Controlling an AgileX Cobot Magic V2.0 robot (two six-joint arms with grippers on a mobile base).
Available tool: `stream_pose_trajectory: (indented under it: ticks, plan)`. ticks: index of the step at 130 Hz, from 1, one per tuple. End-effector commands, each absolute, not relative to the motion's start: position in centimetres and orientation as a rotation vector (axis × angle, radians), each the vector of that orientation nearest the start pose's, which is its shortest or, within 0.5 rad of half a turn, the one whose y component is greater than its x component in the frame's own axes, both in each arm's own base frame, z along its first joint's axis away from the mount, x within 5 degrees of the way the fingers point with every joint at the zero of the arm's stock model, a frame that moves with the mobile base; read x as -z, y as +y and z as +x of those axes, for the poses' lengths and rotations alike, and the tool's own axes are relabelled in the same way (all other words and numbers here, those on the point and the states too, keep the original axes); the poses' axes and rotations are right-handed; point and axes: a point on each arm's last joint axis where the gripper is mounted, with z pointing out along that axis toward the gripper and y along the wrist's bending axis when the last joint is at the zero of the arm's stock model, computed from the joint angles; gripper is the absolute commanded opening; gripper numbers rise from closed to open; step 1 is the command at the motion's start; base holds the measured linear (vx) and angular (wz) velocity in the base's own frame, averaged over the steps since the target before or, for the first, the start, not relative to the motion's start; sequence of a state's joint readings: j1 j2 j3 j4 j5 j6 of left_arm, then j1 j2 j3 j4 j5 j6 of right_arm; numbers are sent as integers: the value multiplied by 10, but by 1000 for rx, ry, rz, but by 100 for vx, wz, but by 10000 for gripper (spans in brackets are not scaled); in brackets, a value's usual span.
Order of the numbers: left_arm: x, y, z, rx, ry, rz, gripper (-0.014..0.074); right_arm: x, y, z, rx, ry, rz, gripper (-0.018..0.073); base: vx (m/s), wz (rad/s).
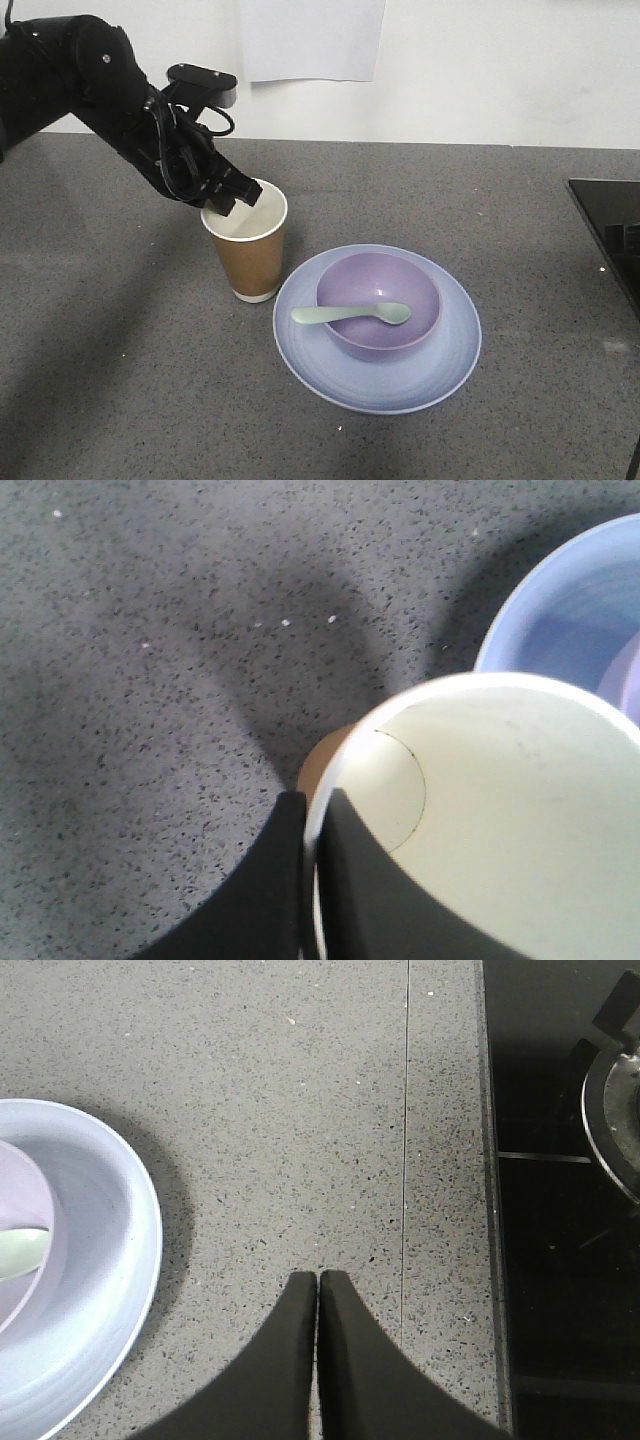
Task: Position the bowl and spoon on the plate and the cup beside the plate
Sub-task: 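Slide the paper cup toward the plate with the left gripper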
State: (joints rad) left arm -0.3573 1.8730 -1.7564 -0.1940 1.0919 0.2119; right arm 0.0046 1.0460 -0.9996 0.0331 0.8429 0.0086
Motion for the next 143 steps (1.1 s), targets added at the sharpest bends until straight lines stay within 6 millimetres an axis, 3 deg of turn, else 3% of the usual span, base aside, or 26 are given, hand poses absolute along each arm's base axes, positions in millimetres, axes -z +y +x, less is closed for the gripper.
stream_pose_trajectory:
  ticks: [1, 62, 143]
  plan:
    - [-347, -161, 374, 342, 2487, 655, -8, -369, 2, 205, -33, 2274, 13, -8, 0, 0]
    - [-345, -157, 375, 291, 2510, 609, 32, -369, 2, 205, -33, 2274, 13, -8, 0, 0]
    - [-346, -157, 376, 298, 2509, 581, 264, -369, 2, 205, -33, 2274, 13, -8, 0, 0]
